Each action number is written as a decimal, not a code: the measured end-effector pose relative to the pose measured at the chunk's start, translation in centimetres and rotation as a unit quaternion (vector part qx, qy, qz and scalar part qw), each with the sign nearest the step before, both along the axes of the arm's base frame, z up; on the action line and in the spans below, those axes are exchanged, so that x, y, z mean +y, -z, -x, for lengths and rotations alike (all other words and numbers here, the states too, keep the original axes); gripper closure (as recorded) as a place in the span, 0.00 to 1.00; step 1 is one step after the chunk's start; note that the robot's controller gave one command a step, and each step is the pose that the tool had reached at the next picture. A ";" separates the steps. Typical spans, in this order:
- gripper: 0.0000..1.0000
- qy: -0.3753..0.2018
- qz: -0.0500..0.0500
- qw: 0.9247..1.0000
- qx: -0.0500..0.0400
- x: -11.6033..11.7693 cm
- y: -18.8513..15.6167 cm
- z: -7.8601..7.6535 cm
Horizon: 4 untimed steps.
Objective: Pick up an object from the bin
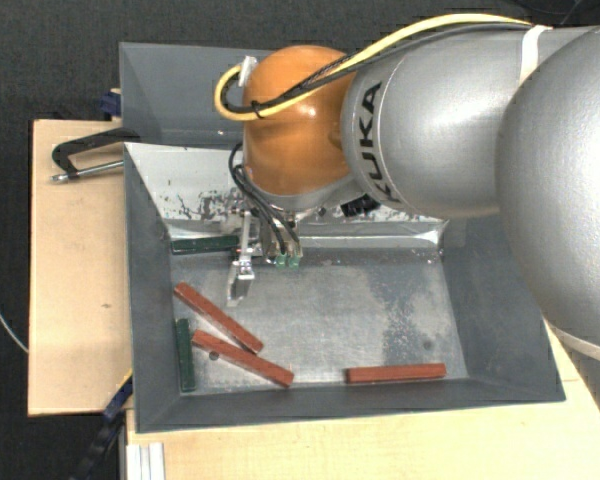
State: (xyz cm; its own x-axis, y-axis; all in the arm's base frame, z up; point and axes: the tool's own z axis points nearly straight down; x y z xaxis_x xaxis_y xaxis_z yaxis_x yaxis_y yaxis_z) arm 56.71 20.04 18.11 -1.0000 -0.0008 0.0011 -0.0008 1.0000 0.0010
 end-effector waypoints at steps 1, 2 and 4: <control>0.00 0.000 0.000 1.000 0.000 0.0 0.0 0.0; 0.00 0.000 0.000 1.000 -0.001 0.0 0.1 0.0; 1.00 -0.027 0.001 1.000 -0.003 0.7 10.0 3.0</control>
Offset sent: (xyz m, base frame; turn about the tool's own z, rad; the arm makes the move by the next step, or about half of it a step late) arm -0.0346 -0.0020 -0.1084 -0.0229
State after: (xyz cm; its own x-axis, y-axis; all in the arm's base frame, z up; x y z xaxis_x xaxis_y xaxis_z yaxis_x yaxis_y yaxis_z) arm 53.73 20.71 8.07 -0.9985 -0.0555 -0.0042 -0.0555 0.9985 -0.0003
